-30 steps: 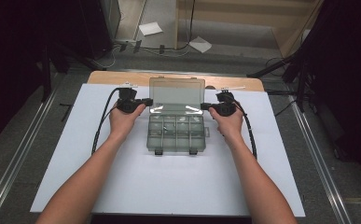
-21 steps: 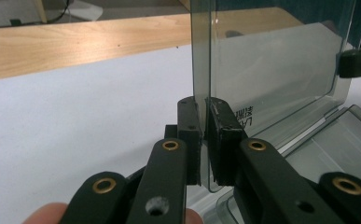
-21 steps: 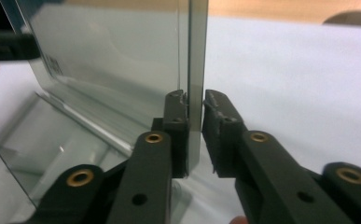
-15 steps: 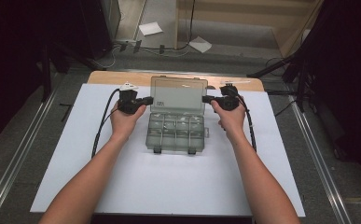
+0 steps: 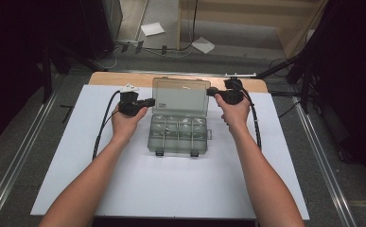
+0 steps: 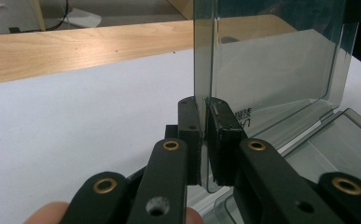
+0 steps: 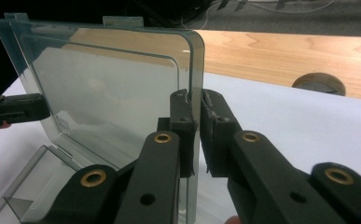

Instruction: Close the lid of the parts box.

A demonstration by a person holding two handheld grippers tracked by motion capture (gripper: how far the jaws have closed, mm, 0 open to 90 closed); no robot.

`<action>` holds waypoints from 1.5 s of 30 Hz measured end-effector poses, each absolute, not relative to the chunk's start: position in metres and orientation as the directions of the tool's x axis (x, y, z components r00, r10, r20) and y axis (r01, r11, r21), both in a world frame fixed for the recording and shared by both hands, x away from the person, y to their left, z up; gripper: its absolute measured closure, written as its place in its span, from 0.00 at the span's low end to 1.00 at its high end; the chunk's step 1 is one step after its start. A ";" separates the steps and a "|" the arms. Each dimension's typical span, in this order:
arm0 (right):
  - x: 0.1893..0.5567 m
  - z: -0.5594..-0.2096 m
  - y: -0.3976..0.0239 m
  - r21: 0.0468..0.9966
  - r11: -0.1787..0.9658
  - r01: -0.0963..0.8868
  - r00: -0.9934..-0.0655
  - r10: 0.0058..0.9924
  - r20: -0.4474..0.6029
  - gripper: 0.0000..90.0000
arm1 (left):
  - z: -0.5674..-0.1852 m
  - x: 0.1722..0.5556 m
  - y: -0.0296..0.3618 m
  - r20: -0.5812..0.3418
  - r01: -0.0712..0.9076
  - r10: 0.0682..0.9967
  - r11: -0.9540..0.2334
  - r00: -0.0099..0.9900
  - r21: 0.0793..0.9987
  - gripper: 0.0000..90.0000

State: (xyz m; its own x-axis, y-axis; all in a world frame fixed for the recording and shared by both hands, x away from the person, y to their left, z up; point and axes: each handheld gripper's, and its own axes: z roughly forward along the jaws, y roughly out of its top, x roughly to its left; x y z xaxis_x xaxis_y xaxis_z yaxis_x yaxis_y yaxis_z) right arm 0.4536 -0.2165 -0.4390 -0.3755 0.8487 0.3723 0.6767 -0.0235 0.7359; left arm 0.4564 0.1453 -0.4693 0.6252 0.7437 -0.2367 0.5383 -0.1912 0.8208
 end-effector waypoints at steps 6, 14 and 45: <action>0.444 -0.440 -0.213 0.761 -0.027 0.649 -0.372 0.861 0.347 0.95 | -0.467 0.455 0.149 -0.265 0.554 0.728 -0.185 0.632 0.812 0.91; 0.439 -0.440 -0.213 0.775 -0.027 0.632 -0.373 0.866 0.334 0.95 | -0.451 0.456 0.173 -0.335 0.571 0.722 -0.101 0.606 0.815 0.80; 0.429 -0.441 -0.215 0.855 0.059 0.516 -0.505 0.826 0.248 0.92 | -0.449 0.494 0.162 -0.461 0.651 0.625 -0.101 0.630 0.752 1.00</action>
